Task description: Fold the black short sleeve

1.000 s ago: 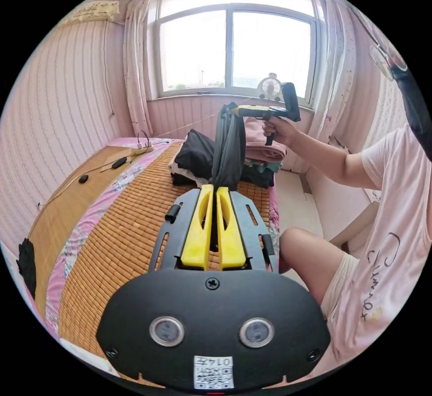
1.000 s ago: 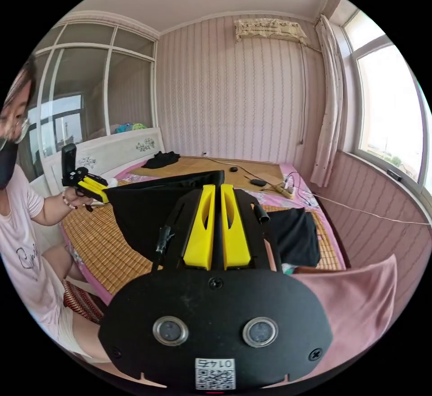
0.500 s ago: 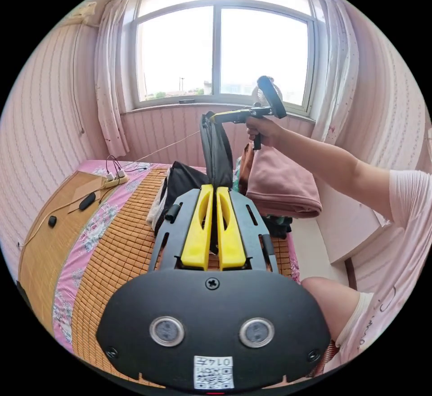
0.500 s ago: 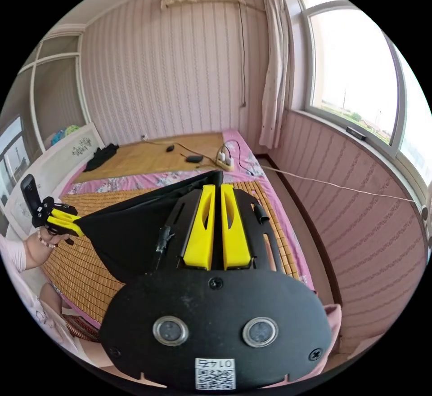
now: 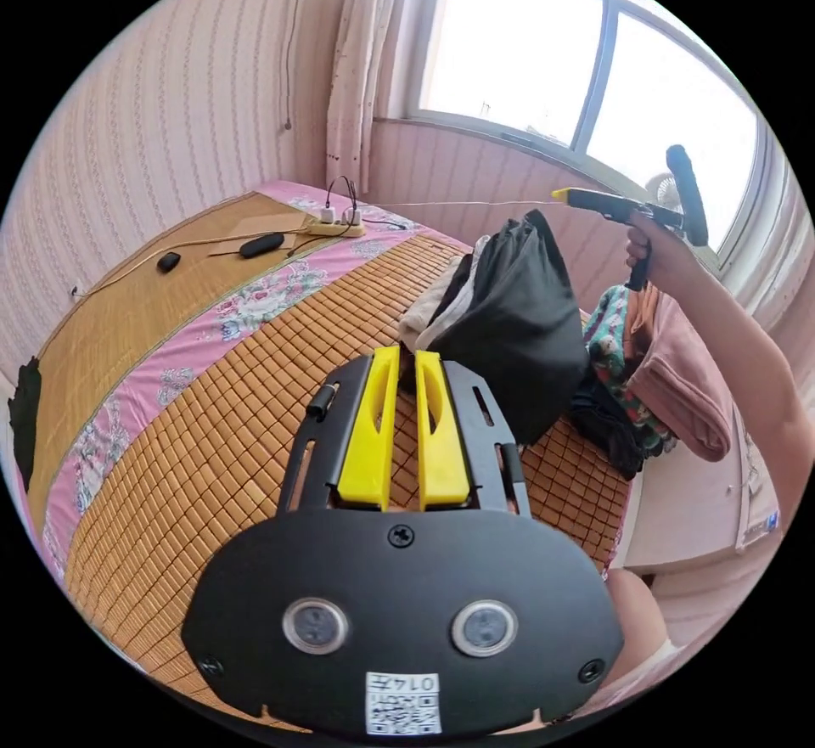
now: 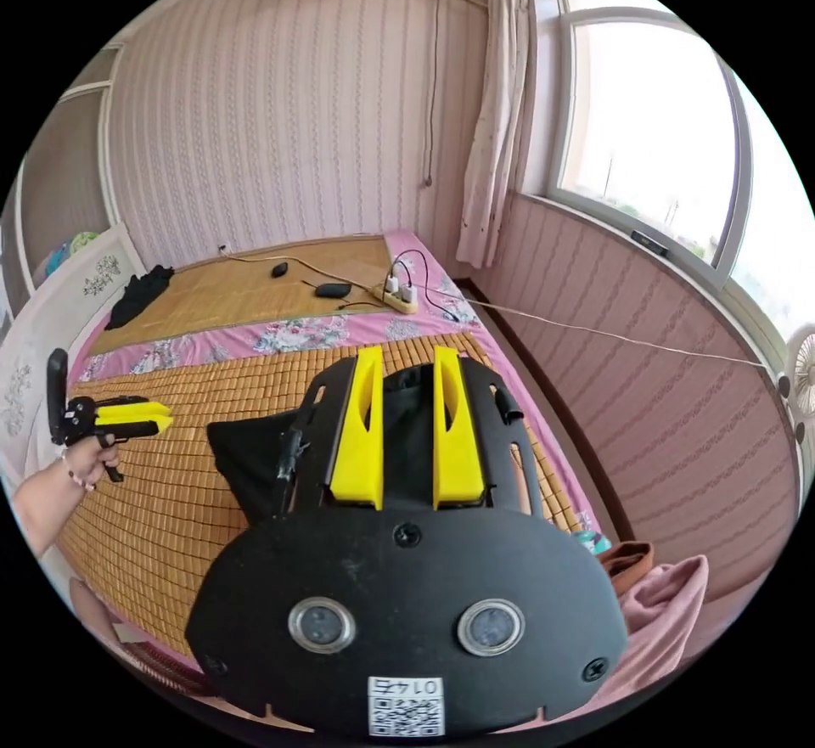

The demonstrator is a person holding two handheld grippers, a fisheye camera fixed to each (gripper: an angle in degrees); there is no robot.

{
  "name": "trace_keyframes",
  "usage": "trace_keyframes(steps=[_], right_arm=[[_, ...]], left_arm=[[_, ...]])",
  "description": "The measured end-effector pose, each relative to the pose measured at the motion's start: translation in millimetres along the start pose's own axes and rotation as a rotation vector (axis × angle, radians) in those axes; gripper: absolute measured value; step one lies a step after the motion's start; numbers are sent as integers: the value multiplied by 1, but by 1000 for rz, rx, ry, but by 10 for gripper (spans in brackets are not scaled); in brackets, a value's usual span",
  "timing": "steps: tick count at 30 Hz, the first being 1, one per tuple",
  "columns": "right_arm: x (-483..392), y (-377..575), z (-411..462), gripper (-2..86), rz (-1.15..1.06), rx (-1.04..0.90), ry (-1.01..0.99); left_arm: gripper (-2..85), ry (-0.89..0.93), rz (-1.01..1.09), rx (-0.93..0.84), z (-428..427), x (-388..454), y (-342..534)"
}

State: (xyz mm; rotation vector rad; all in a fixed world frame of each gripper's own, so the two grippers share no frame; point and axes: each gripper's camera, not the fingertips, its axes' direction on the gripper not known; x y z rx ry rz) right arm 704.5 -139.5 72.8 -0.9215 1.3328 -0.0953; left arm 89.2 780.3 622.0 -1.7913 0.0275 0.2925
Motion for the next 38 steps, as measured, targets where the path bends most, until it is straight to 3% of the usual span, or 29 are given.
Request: trace_keyframes(steps=[5, 9, 11, 14, 16, 21, 26, 32, 36, 38], right_arm=[[-72, 89, -60, 105, -164, -27, -286], [-167, 203, -61, 117, -238, -180, -507], [-246, 283, -52, 118, -284, -305, -649], [-362, 371, -54, 116, -475, -298, -645], [-433, 410, -59, 118, -569, -290, -727], [-628, 458, -83, 136, -887, -336, -989], [-831, 480, -103, 142, -1312, -138, -911], [-1024, 500, -56, 131, -1378, -187, -797], [-1098, 529, -22, 132, -1397, -200, -667], [-1129, 553, 5, 94, -1508, -250, -513]], left_arm=[[47, 26, -52, 1, -75, -32, 74], [46, -29, -77, -16, -164, -39, 201], [48, -84, -142, -69, -201, -42, 268], [50, -193, -278, -133, -270, -49, 380], [53, -326, -405, -154, -328, -61, 464], [62, -426, -730, -96, -431, -108, 600], [63, -542, -896, 88, -509, -145, 700], [80, -627, -962, 210, -540, -208, 770], [115, -600, -967, 222, -532, -262, 789], [112, -589, -990, 226, -532, -283, 794]])
